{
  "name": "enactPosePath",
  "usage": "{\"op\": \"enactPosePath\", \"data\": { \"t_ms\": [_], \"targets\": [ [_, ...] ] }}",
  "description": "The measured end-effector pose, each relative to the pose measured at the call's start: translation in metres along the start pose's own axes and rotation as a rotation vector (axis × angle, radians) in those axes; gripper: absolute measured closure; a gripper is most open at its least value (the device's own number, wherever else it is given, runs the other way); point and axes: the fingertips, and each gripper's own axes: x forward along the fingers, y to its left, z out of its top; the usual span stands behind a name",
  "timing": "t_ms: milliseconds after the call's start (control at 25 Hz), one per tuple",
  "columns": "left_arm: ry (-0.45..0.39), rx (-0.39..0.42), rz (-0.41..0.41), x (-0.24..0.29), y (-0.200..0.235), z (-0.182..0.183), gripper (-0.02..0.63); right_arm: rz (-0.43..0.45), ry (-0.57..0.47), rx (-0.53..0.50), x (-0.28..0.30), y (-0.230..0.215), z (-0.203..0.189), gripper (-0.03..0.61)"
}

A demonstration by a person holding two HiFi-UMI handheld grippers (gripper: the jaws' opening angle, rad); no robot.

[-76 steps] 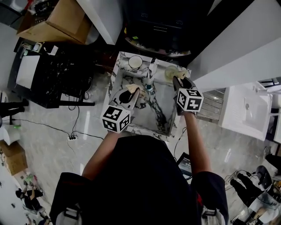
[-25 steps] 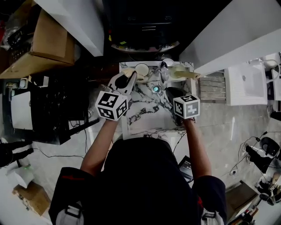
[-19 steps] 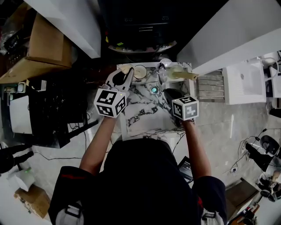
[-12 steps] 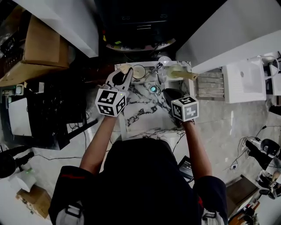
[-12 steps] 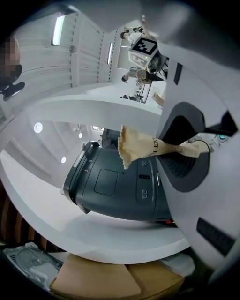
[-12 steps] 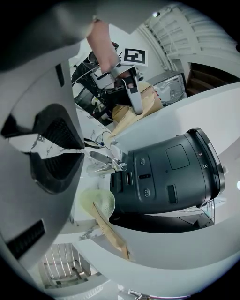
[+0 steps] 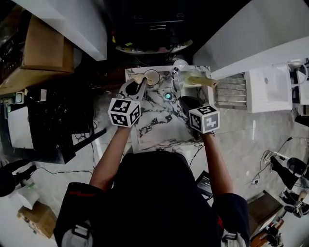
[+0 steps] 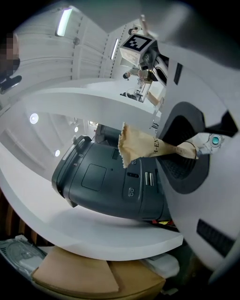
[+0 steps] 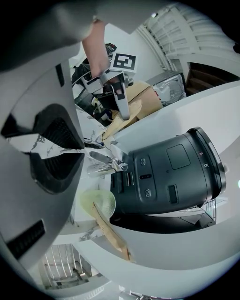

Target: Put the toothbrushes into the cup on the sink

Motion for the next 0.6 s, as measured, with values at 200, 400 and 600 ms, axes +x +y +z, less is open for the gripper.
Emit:
{"op": "enactPosePath", "data": {
  "t_ms": [200, 400, 600],
  "targets": [
    [0.032, -0.021, -0.004, 0.001, 0.000, -0.012, 0.572, 0.002, -0.005, 0.009, 0.001, 0.000, -0.001, 0.526],
    [0.068, -0.036, 0.000, 0.002, 0.000, -0.023, 0.505, 0.000, -0.005, 0.010, 0.001, -0.001, -0.001, 0.526],
    [0.080, -0.034, 0.002, 0.004, -0.002, -0.025, 0.469, -0.001, 0.000, 0.007, 0.000, -0.001, -0.001, 0.526]
  ]
}}
